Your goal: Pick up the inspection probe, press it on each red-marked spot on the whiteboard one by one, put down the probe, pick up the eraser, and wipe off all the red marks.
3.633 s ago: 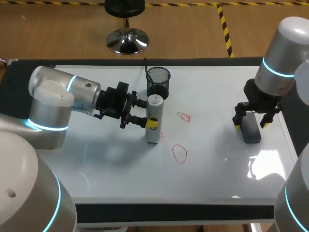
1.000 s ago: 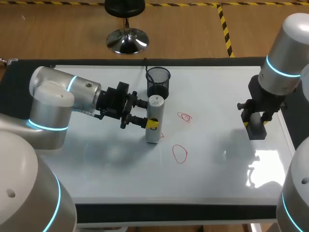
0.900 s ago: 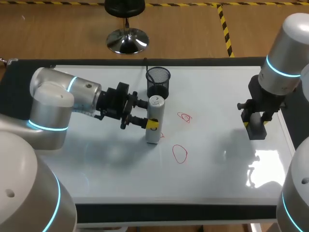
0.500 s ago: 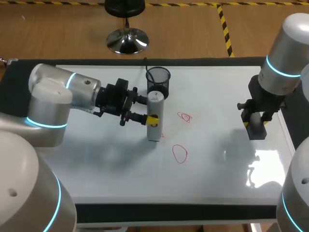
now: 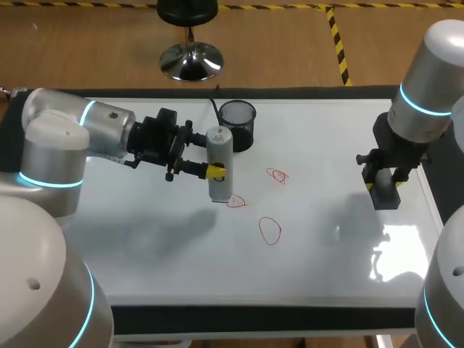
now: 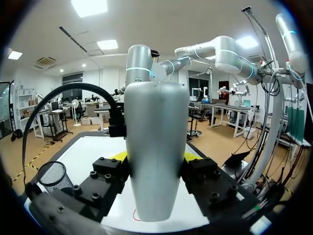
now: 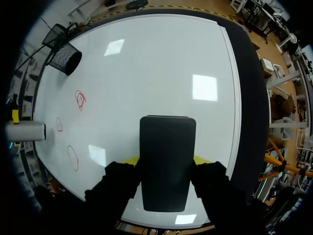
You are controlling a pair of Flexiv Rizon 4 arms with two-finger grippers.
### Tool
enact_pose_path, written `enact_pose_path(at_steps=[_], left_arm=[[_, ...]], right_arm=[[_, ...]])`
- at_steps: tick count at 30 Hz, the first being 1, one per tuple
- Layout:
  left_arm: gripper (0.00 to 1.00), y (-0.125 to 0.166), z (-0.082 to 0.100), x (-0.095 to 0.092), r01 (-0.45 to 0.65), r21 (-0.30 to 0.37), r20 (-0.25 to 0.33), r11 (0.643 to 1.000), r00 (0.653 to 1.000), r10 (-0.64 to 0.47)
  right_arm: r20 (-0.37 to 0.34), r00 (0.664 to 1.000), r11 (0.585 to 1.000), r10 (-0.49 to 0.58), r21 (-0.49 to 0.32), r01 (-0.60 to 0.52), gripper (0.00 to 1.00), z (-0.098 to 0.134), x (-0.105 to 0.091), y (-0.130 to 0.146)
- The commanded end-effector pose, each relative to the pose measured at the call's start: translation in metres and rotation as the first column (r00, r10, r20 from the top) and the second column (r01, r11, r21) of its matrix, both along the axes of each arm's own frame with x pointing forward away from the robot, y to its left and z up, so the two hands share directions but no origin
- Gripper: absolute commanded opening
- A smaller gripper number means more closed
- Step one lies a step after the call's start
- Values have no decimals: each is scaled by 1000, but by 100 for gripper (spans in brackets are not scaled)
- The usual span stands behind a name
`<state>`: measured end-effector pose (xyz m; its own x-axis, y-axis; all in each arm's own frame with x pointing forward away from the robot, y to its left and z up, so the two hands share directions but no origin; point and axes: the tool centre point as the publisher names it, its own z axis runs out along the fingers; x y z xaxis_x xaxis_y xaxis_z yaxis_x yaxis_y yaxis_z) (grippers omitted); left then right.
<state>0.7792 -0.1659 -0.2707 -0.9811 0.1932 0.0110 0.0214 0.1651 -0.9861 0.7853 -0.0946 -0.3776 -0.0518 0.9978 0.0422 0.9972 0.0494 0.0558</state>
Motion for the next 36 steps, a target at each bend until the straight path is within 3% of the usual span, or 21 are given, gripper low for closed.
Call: enact_pose_path(at_steps=[1, 8, 36], left_arm=[[0, 14, 10, -6, -8, 0, 7, 1000, 1000, 8], [0, 35, 11, -9, -12, -19, 22, 1000, 1000, 13], [0, 135, -16, -19, -125, -74, 13, 989, 992, 127]], right_arm=[[0, 1000, 1000, 1, 2, -1, 0, 1, 0, -1], [0, 1000, 1000, 1, 2, -1, 0, 1, 0, -1], [0, 1000, 1000, 1, 2, -1, 0, 1, 0, -1]])
